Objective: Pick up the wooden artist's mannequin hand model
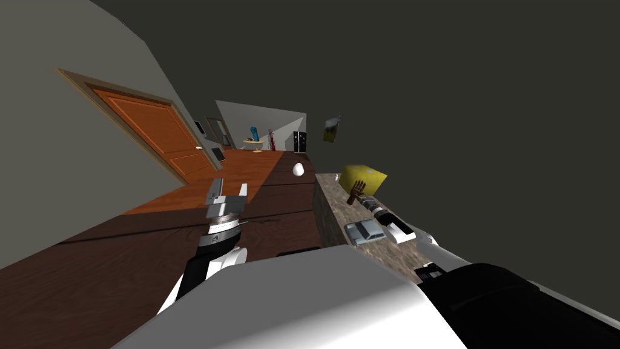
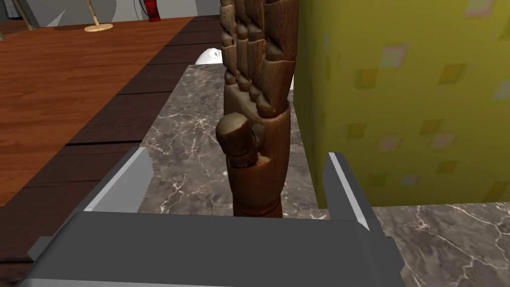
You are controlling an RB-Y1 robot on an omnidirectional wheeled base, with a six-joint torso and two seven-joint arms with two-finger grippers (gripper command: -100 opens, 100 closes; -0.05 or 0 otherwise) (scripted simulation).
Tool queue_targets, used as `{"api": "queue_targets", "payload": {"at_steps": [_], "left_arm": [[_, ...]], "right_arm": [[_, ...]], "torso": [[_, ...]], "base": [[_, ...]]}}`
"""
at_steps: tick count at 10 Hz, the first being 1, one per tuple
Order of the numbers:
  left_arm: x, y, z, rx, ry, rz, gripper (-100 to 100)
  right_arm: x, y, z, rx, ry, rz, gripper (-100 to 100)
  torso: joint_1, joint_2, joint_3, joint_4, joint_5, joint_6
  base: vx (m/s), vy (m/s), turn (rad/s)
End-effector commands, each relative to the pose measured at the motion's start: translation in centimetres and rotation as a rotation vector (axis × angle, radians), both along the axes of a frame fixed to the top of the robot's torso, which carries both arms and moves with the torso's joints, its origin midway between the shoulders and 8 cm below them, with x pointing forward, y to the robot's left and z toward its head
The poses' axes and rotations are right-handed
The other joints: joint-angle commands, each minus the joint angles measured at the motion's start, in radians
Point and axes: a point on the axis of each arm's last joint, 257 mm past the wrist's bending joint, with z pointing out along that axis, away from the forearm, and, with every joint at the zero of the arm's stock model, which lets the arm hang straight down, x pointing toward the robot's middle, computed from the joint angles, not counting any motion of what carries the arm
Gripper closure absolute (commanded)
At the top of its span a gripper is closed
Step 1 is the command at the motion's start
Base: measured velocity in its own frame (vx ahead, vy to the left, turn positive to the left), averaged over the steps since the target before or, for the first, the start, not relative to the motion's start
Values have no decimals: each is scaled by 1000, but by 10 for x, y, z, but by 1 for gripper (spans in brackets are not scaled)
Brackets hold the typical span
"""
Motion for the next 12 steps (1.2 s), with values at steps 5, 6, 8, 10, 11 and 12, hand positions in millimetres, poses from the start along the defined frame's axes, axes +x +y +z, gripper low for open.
{"api": "queue_targets", "payload": {"at_steps": [5,6,8,10,11,12], "left_arm": [[0,0,0,0,0,0,0],[0,0,0,0,0,0,0],[0,0,0,0,0,0,0],[0,0,0,0,0,0,0],[0,0,0,0,0,0,0],[0,0,0,0,0,0,0]], "right_arm": [[26,3,-1,-11,-49,-63,-100],[26,3,-1,-28,-49,-63,-100],[48,1,0,-19,-71,-116,-100],[52,12,-4,-44,-80,-117,-100],[52,12,-4,-44,-80,-117,-100],[52,12,-4,-44,-80,-117,-100]], "torso": [[-2,12,8,3,-1,0],[2,10,6,3,0,1],[1,10,6,3,0,-1],[2,9,5,2,0,0],[3,8,5,2,1,1],[3,8,5,2,1,0]], "base": [[-48,-61,-3],[12,12,-40],[-40,-39,131],[1,1,-3],[0,0,0],[0,0,0]]}}
